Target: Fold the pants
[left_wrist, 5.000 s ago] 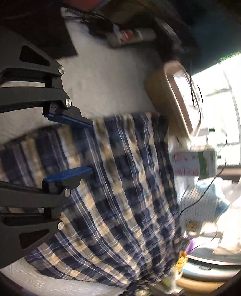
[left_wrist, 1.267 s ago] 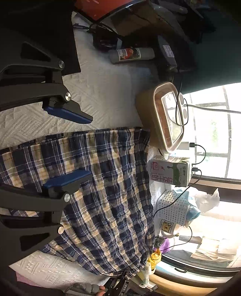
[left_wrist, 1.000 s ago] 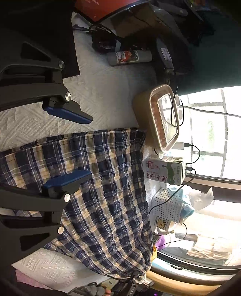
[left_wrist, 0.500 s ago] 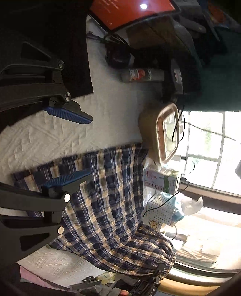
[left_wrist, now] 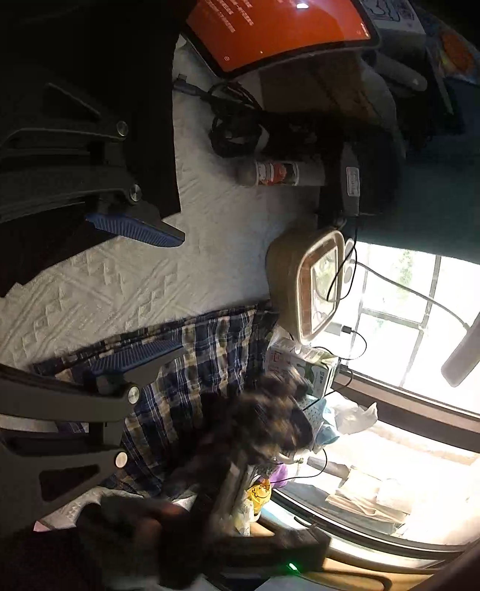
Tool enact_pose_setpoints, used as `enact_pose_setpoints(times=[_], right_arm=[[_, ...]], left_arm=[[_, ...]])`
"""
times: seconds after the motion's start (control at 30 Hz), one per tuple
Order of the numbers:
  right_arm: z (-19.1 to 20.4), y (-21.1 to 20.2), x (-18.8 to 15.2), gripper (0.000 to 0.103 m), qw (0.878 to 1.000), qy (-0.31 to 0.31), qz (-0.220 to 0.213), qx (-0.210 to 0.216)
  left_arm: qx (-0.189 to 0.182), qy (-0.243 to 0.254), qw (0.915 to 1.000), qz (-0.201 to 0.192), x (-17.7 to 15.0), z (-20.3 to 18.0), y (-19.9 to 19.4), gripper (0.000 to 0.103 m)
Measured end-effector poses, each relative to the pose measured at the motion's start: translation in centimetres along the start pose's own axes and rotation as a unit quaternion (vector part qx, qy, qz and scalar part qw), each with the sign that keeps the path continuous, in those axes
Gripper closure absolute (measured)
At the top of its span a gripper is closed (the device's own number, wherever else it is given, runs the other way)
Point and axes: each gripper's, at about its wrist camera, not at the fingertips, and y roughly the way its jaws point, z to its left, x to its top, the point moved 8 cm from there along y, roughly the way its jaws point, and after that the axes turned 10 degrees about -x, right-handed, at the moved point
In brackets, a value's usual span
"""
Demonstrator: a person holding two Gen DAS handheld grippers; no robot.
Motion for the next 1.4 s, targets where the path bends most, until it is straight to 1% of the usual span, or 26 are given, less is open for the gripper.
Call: enact_pose_setpoints(times=[0.07, 0.2, 0.27, 0.3, 0.33, 0.37, 0.4, 0.43, 0.53, 0.63, 0.7, 0.83, 0.93, 0.97, 1.0, 1.03, 1.07, 1.1, 1.13, 1.17, 1.2, 1.27, 1.33, 1.37, 1.4], right_arm=[[1.4, 1.3, -0.9, 0.081, 1.000, -0.012, 0.013, 0.005], [2.8, 3.3, -1.5, 0.081, 0.999, -0.024, 0.035, 0.005], [3.4, 4.0, -2.0, 0.075, 0.998, -0.038, 0.051, 0.012], [3.9, 4.2, -2.3, 0.070, 0.997, -0.041, 0.057, 0.026], [4.0, 4.0, -2.4, 0.052, 0.997, -0.041, 0.059, 0.038], [4.4, 3.7, -2.5, 0.032, 0.996, -0.038, 0.057, 0.054], [4.6, 3.3, -2.6, 0.025, 0.996, -0.038, 0.051, 0.065], [4.8, 2.7, -2.5, 0.022, 0.996, -0.043, 0.043, 0.071], [4.1, 0.8, -2.0, 0.022, 0.996, -0.041, 0.020, 0.073], [1.2, -1.2, -1.4, 0.022, 0.998, -0.021, 0.000, 0.064], [-1.3, -2.2, -1.0, 0.022, 0.999, -0.007, -0.011, 0.050], [-8.1, -3.5, -0.7, 0.022, 0.999, 0.032, -0.031, 0.002], [-12.6, -3.5, -1.2, 0.022, 0.997, 0.064, -0.032, -0.028], [-14.1, -3.5, -1.3, 0.025, 0.996, 0.073, -0.033, -0.036], [-15.1, -3.5, -1.4, 0.031, 0.995, 0.078, -0.036, -0.041], [-16.3, -3.4, -1.5, 0.046, 0.995, 0.079, -0.035, -0.050], [-17.2, -3.1, -1.6, 0.052, 0.995, 0.077, -0.033, -0.056], [-18.1, -2.6, -1.6, 0.054, 0.995, 0.077, -0.030, -0.059], [-18.5, -2.3, -1.6, 0.058, 0.995, 0.077, -0.027, -0.058], [-19.2, -1.7, -1.5, 0.060, 0.995, 0.076, -0.022, -0.055], [-19.5, -1.0, -1.3, 0.061, 0.996, 0.073, -0.017, -0.051], [-20.1, 0.2, -0.7, 0.061, 0.997, 0.066, -0.013, -0.042], [-20.2, 1.6, 0.0, 0.062, 0.998, 0.058, -0.006, -0.028], [-20.1, 2.7, 0.4, 0.065, 0.998, 0.054, 0.000, -0.018], [-19.8, 3.7, 0.7, 0.065, 0.999, 0.049, 0.008, -0.010]], left_arm=[[0.004, -0.007, 1.0000, 0.000, -0.3, 0.7, -0.4, 0.050], [0.014, -0.017, 0.9998, 0.002, -0.6, 1.7, -0.8, 0.050], [0.021, -0.021, 0.9996, 0.003, -0.7, 2.2, -1.0, 0.050], [0.022, -0.022, 0.9995, 0.004, -0.8, 2.3, -1.1, 0.050], [0.023, -0.023, 0.9995, 0.004, -0.8, 2.4, -1.1, 0.050], [0.026, -0.022, 0.9994, 0.005, -0.7, 2.4, -1.1, 0.050], [0.027, -0.021, 0.9994, 0.005, -0.6, 2.4, -1.0, 0.050], [0.029, -0.019, 0.9994, 0.006, -0.5, 2.3, -0.9, 0.050], [0.031, -0.011, 0.9994, 0.007, 0.1, 1.9, -0.5, 0.050], [0.024, 0.008, 0.9996, 0.010, 1.2, 0.7, 0.2, 0.050], [0.015, 0.026, 0.9995, 0.012, 2.1, -0.5, 0.9, 0.050], [-0.014, 0.073, 0.9971, 0.018, 4.3, -4.0, 3.1, 0.050], [-0.037, 0.101, 0.9938, 0.029, 5.9, -6.6, 5.9, 0.050], [-0.040, 0.108, 0.9929, 0.032, 6.2, -7.2, 6.7, 0.050], [-0.042, 0.121, 0.9912, 0.035, 6.5, -7.8, 7.7, 0.050], [-0.036, 0.133, 0.9898, 0.037, 6.7, -8.2, 8.6, 0.051], [-0.022, 0.146, 0.9881, 0.043, 7.0, -8.4, 9.8, 0.054], [-0.015, 0.151, 0.9872, 0.048, 7.2, -8.5, 10.7, 0.058], [-0.011, 0.155, 0.9863, 0.053, 7.3, -8.6, 11.6, 0.063], [-0.005, 0.157, 0.9859, 0.059, 7.5, -8.4, 12.4, 0.066], [0.004, 0.155, 0.9859, 0.063, 7.7, -8.1, 13.2, 0.068], [0.018, 0.150, 0.9861, 0.070, 8.0, -7.1, 14.4, 0.077], [0.029, 0.140, 0.9870, 0.074, 8.2, -6.2, 15.1, 0.082], [0.033, 0.130, 0.9882, 0.074, 8.2, -5.5, 15.3, 0.083], [0.036, 0.120, 0.9892, 0.077, 8.2, -4.9, 15.5, 0.083]])
